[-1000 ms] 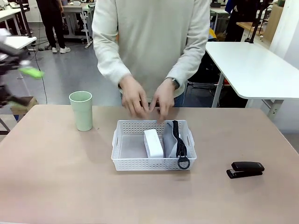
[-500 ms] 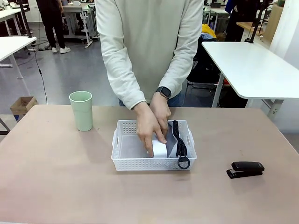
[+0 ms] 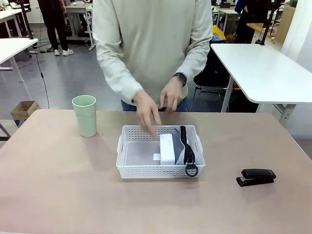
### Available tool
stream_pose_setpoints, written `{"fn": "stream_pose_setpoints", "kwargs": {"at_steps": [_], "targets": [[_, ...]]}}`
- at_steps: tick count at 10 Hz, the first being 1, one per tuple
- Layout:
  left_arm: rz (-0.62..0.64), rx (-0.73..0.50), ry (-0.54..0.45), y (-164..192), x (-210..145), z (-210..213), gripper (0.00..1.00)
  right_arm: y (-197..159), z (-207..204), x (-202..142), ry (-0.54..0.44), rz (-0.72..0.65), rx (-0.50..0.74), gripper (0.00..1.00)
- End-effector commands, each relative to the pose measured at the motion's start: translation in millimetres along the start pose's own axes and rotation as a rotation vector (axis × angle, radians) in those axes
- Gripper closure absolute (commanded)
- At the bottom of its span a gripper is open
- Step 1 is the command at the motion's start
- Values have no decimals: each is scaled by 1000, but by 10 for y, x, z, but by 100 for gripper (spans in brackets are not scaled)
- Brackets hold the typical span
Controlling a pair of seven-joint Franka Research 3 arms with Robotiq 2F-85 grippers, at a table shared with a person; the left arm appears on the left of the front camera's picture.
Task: Efficiently arrange items inside the basket to fit them all.
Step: Pick up the Stapler and place it inside the Organizing basket.
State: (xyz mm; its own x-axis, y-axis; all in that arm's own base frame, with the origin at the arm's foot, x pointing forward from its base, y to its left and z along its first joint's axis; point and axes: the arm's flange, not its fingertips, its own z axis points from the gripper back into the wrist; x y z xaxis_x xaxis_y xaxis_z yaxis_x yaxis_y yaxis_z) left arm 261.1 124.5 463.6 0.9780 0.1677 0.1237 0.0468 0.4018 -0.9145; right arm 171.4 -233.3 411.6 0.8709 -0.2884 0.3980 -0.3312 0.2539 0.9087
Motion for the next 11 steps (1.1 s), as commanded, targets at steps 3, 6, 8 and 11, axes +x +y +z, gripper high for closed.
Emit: {"fn": "stream_pose_setpoints", "kwargs": {"at_steps": [3,6,8,11], "targets": [[11,-25,-3,33,-28,16,0,20,6,13,-14,29,13,0],[11,-25,-3,33,-28,16,0,20,6,13,-14,29,13,0],[11,-25,-3,33,-28,16,0,20,6,13,-14,29,13,0],[11,-25,-3,33,-28,16,0,0,0,0,0,0,0,0]]}}
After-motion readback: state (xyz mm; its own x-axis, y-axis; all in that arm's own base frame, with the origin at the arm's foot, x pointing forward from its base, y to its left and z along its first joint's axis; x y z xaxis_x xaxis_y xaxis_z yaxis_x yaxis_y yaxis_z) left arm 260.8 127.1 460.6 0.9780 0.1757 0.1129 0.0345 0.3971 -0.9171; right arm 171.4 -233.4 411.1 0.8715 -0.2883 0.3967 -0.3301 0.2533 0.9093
